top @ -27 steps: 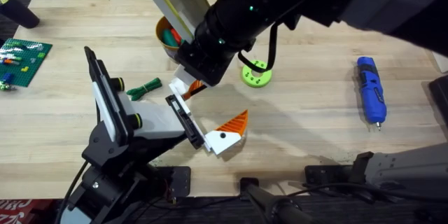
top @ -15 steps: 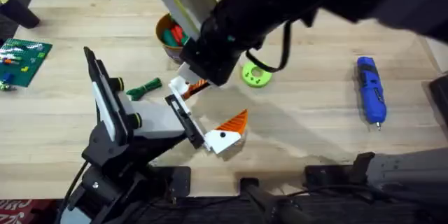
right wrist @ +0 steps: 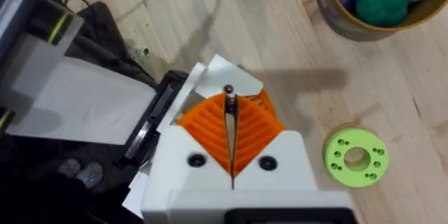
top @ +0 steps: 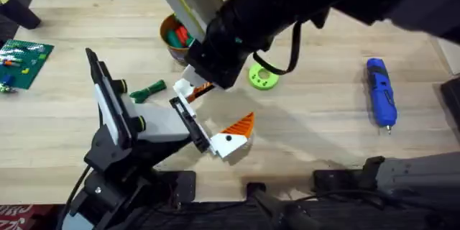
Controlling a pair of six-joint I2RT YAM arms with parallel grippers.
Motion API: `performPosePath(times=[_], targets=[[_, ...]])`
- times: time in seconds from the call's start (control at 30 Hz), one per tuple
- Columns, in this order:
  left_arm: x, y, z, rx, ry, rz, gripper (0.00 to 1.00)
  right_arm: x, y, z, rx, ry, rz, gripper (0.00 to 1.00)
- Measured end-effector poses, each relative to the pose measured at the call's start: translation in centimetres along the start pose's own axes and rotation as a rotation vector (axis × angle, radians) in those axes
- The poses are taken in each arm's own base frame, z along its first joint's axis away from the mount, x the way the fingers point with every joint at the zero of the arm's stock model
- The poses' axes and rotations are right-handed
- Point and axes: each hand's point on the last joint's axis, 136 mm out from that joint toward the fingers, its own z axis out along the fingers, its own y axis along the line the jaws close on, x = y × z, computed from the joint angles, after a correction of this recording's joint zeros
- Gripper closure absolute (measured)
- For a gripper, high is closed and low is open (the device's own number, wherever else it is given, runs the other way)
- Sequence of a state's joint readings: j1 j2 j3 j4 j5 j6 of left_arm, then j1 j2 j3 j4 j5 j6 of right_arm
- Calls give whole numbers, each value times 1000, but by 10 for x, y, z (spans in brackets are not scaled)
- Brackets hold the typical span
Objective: Pick up the gripper from the table and insert it into the empty holder that is missing its gripper. Then pick up a screw, insert it into the mounting hole, and use the screwdriver to tighten it. Finally, clean up the table by picking up the vegetable and placing it into the bucket.
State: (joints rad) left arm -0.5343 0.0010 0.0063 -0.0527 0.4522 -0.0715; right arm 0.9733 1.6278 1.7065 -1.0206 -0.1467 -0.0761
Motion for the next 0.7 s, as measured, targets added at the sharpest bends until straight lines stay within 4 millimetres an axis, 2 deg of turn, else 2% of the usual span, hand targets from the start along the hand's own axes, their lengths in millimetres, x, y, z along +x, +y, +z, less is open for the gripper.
performPosePath(times=[0.7], targets=[[0,0,0,0,0,0,17,7,-3,28,-12,69,13,993]])
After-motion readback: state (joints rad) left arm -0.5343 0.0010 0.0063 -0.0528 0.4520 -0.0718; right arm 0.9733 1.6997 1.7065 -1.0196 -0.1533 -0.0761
